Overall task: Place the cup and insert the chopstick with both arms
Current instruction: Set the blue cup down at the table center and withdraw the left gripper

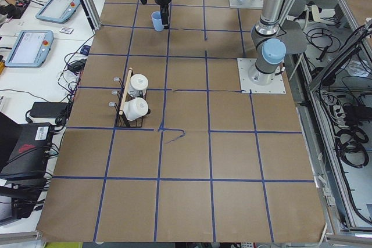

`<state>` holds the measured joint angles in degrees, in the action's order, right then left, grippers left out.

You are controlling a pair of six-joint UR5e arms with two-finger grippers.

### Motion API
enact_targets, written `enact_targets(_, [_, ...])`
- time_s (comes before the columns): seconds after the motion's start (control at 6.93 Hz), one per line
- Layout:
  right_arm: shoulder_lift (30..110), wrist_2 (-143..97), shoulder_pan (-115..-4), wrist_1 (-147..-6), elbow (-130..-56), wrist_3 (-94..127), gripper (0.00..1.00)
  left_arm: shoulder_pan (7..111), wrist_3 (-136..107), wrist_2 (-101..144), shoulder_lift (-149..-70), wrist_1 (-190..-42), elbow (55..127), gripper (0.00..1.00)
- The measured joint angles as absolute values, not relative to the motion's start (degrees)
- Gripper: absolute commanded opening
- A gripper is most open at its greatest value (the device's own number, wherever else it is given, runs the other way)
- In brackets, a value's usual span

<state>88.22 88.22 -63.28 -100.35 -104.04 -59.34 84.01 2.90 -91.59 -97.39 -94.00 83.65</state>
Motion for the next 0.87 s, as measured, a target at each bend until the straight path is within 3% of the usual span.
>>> enact_targets(0.87, [89.8,83.9,-63.4,-97.1,-95.6,-56.0,0.0,82.8,3.6,-92.0,-98.3,-93.8,83.4,1.0])
